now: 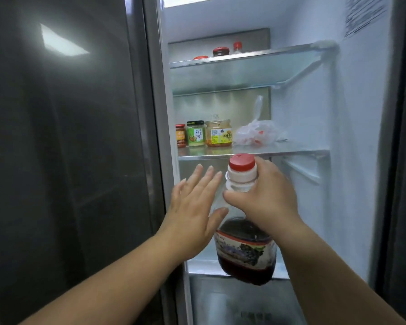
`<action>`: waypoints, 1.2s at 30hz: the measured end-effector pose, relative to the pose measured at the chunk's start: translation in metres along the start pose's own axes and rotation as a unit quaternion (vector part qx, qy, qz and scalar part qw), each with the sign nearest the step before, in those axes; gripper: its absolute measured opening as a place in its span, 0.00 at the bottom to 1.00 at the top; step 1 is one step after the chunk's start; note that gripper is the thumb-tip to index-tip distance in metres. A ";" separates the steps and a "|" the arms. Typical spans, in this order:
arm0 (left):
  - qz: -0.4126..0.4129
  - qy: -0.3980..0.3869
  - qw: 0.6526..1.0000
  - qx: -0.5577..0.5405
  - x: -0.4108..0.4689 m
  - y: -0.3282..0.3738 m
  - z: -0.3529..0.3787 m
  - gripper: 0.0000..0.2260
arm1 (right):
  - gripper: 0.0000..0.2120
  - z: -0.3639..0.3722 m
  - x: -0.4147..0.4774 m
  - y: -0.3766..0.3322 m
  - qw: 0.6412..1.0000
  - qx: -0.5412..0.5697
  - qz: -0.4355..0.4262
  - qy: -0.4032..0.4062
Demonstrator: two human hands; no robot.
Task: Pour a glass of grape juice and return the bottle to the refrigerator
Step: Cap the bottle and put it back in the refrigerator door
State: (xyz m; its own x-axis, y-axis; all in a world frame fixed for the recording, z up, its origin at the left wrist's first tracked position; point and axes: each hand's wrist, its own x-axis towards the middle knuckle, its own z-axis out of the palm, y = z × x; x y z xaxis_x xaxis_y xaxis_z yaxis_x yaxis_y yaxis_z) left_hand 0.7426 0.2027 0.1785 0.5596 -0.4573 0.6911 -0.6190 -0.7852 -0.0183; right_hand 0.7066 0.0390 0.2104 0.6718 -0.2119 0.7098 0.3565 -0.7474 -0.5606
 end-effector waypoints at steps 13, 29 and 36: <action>-0.049 0.010 0.972 0.231 0.002 -0.021 0.030 0.30 | 0.19 0.061 0.019 0.025 0.999 0.042 -0.001 -0.012; -0.062 0.007 0.955 0.290 -0.003 -0.021 0.026 0.35 | 0.20 0.066 0.024 0.027 0.998 0.060 -0.015 -0.028; -0.061 -0.001 0.953 0.298 -0.014 -0.015 0.015 0.36 | 0.16 0.056 0.016 0.018 0.994 0.086 -0.049 -0.035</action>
State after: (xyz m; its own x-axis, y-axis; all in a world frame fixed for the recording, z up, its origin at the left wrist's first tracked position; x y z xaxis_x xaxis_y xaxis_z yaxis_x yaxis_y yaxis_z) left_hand 0.7525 0.2150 0.1578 0.6091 -0.3483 0.7125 -0.1265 -0.9296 -0.3463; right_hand 0.7605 0.0575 0.1875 0.6708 -0.0946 0.7356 0.5235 -0.6422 -0.5599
